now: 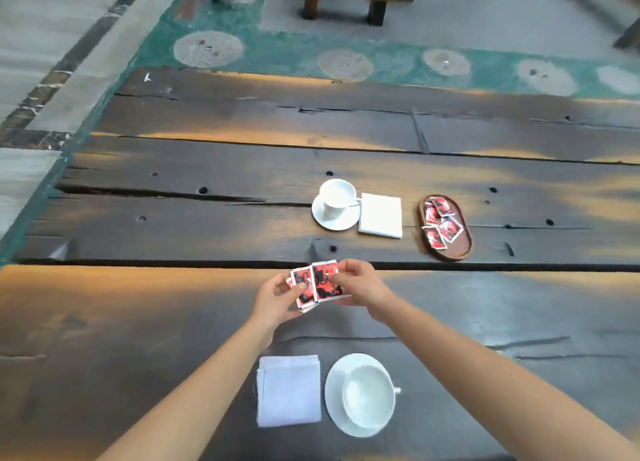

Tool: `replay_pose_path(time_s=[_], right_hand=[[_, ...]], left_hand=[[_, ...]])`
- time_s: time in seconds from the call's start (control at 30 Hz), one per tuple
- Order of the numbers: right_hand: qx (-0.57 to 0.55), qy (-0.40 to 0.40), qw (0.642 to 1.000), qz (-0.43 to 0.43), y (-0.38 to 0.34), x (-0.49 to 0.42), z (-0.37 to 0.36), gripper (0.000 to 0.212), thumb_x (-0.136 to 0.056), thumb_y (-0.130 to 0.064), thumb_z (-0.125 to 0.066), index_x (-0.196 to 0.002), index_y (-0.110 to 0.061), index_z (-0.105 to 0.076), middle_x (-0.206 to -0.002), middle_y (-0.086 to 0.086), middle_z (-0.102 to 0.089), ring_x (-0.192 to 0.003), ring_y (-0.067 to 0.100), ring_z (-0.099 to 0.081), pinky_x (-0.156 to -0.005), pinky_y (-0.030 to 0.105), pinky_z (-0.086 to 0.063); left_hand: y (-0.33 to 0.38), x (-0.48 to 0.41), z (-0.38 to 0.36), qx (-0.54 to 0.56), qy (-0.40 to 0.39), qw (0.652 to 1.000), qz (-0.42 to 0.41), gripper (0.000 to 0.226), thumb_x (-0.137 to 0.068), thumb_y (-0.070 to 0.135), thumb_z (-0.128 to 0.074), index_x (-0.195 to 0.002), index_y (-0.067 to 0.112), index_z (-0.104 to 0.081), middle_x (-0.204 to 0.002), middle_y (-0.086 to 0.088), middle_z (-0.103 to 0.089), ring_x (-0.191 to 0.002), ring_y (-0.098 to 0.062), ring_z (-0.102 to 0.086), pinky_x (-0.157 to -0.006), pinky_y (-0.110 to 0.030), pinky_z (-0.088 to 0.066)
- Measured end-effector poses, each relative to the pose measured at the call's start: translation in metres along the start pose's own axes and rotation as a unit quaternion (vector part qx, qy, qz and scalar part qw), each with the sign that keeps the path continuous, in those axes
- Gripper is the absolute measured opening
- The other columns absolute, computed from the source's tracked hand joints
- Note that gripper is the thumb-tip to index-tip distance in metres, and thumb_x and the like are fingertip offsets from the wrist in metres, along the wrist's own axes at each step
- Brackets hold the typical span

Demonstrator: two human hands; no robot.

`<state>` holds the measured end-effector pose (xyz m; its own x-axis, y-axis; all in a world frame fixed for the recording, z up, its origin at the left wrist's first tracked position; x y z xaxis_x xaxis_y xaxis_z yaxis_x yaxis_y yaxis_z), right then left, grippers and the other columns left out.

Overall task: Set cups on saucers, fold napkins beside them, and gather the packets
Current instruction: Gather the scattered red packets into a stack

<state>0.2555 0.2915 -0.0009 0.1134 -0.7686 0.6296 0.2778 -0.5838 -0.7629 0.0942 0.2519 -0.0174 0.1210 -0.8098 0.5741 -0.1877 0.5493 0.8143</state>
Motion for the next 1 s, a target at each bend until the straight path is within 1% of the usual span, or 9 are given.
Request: replay_pose_path(time_s=[0.1,0.27,0.43,0.57,0.67,0.77,0.87,0.93,1.0], right_hand=[[-0.017,0.016,1.0,0.001,0.016,0.006,0.061,0.008,-0.089,-0.01,-0.062,-0.092,-0.01,-0.055,-0.072,0.002,-0.061,-0.063,0.011,-0.058,-0.058,0.025,-0.054],[-0.046,0.06,0.997,0.006,0.037,0.011,0.157,0.006,-0.089,-0.009,-0.063,-0.093,-0.008,-0.059,-0.085,0.011,-0.062,-0.077,0.021,-0.058,-0.074,0.035,-0.052],[-0.062,0.088,0.994,0.007,0.052,0.002,0.233,0.004,-0.089,-0.012,-0.064,-0.092,-0.011,-0.062,-0.082,0.007,-0.062,-0.071,0.013,-0.056,-0.058,0.019,-0.045],[-0.101,0.111,0.989,0.0,0.06,-0.015,0.278,0.007,-0.09,-0.011,-0.062,-0.084,-0.016,-0.061,-0.084,0.006,-0.062,-0.076,0.015,-0.056,-0.062,0.021,-0.044],[-0.116,0.128,0.985,0.0,0.058,-0.034,0.307,0.002,-0.091,-0.012,-0.06,-0.09,-0.014,-0.06,-0.082,0.003,-0.063,-0.074,0.012,-0.058,-0.064,0.022,-0.045],[-0.116,0.142,0.983,0.003,0.054,-0.058,0.332,0.004,-0.091,-0.009,-0.06,-0.094,-0.012,-0.06,-0.077,-0.001,-0.064,-0.066,0.004,-0.06,-0.058,0.016,-0.048],[-0.1,0.157,0.983,0.0,0.055,-0.083,0.348,0.007,-0.089,-0.004,-0.061,-0.096,-0.006,-0.061,-0.077,0.004,-0.065,-0.06,0.001,-0.06,-0.047,0.008,-0.046],[-0.071,0.168,0.983,-0.008,0.058,-0.103,0.356,0.011,-0.088,-0.005,-0.063,-0.099,-0.003,-0.064,-0.084,0.009,-0.067,-0.064,0.006,-0.061,-0.053,0.011,-0.049],[-0.03,0.175,0.984,-0.01,0.062,-0.119,0.359,0.016,-0.086,-0.009,-0.066,-0.102,-0.003,-0.067,-0.088,0.011,-0.069,-0.071,0.013,-0.065,-0.066,0.021,-0.053]], left_hand=[[-0.007,-0.006,-0.068,-0.006,-0.037,0.999,0.01,0.018,-0.087,0.007,-0.063,-0.104,0.011,-0.06,-0.091,-0.003,-0.066,-0.077,-0.011,-0.065,-0.051,-0.021,-0.056],[-0.011,-0.015,-0.17,-0.039,-0.097,0.994,0.012,0.012,-0.087,0.009,-0.065,-0.098,0.013,-0.063,-0.087,-0.002,-0.07,-0.074,-0.01,-0.068,-0.056,-0.024,-0.057],[-0.007,-0.032,-0.253,-0.082,-0.138,0.987,0.009,0.009,-0.086,0.01,-0.066,-0.09,0.018,-0.064,-0.084,0.001,-0.07,-0.068,-0.005,-0.07,-0.057,-0.024,-0.058],[0.0,-0.053,-0.304,-0.119,-0.154,0.981,0.017,0.015,-0.088,0.015,-0.064,-0.103,0.014,-0.064,-0.095,-0.001,-0.07,-0.084,-0.013,-0.067,-0.079,-0.032,-0.058],[0.004,-0.07,-0.337,-0.101,-0.177,0.978,0.045,0.013,-0.091,0.013,-0.057,-0.1,0.017,-0.066,-0.089,0.003,-0.074,-0.08,-0.009,-0.07,-0.07,-0.022,-0.057],[0.01,-0.094,-0.356,-0.128,-0.163,0.977,0.048,0.024,-0.091,0.008,-0.055,-0.114,0.01,-0.062,-0.102,-0.006,-0.07,-0.089,-0.014,-0.068,-0.074,-0.022,-0.056],[0.013,-0.119,-0.358,-0.184,-0.098,0.978,0.03,0.024,-0.088,0.008,-0.061,-0.112,0.008,-0.061,-0.105,-0.007,-0.067,-0.096,-0.019,-0.064,-0.072,-0.021,-0.051],[0.011,-0.133,-0.362,-0.212,-0.084,0.973,0.028,0.018,-0.088,0.007,-0.061,-0.106,0.01,-0.061,-0.095,-0.006,-0.066,-0.086,-0.017,-0.063,-0.068,-0.022,-0.048],[0.008,-0.144,-0.365,-0.223,-0.086,0.971,0.029,0.015,-0.088,0.004,-0.06,-0.101,0.011,-0.058,-0.082,-0.005,-0.063,-0.071,-0.013,-0.059,-0.063,-0.021,-0.046]])
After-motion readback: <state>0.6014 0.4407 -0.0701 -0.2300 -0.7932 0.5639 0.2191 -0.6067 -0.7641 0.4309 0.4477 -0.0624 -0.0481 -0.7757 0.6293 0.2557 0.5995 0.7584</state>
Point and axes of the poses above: each hand's wrist, its own x-axis away from the middle knuckle, its own z-axis out of the back of the hand, y = z × x, the point moved 10 cm from there along -x, towards the middle knuckle
